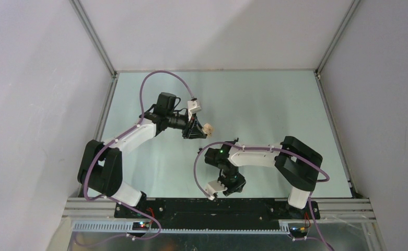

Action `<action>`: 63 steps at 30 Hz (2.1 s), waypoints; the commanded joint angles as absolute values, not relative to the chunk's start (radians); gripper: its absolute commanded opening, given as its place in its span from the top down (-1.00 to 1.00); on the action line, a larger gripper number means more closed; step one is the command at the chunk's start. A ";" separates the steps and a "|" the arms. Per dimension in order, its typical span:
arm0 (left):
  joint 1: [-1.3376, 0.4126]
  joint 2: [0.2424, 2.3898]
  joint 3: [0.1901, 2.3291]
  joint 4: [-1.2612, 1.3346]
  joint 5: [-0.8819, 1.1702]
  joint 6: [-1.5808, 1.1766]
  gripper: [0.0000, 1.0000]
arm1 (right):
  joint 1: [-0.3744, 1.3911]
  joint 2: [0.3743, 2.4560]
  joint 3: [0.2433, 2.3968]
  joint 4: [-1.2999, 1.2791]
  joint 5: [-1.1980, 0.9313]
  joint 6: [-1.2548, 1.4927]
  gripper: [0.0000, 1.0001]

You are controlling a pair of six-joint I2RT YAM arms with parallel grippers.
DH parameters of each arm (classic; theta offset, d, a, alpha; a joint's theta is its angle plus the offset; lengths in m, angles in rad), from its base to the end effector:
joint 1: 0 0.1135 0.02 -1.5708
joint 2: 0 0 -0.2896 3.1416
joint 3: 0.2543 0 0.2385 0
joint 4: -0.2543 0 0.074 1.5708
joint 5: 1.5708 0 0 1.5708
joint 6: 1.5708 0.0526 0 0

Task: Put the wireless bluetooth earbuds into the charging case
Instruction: Pick up the right earbud from the center of the board, then insert the right earbud into the right side groove of the charging case.

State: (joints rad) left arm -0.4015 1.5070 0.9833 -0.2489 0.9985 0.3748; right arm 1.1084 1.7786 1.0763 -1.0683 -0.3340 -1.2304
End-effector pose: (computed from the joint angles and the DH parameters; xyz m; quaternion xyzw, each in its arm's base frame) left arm 0.2633 -0.1598 0.2675 0.4784 0.6784 -0.4457 0.3352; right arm 0.1051 0.2495 0.1723 0.8967 -0.3986 -0.1711 0.0881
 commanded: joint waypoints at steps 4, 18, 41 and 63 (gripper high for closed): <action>-0.405 1.481 0.984 -0.243 1.031 0.394 1.00 | 1.097 1.763 1.126 -1.067 -0.336 -1.191 0.72; -0.408 1.472 0.980 -0.228 1.053 0.375 1.00 | 0.988 1.494 1.186 -0.917 -0.237 -0.925 0.93; -0.413 1.472 0.932 0.226 1.186 -0.164 1.00 | 0.920 1.267 1.142 -0.165 0.255 -0.707 0.94; -0.384 1.488 0.866 0.488 1.214 -0.367 1.00 | 0.994 1.229 1.101 -0.226 0.250 -0.698 0.95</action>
State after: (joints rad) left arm -0.3904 1.5036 0.8715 0.4294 1.1824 -0.3519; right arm 0.9936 1.2709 1.1046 -0.2298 0.2466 -0.6910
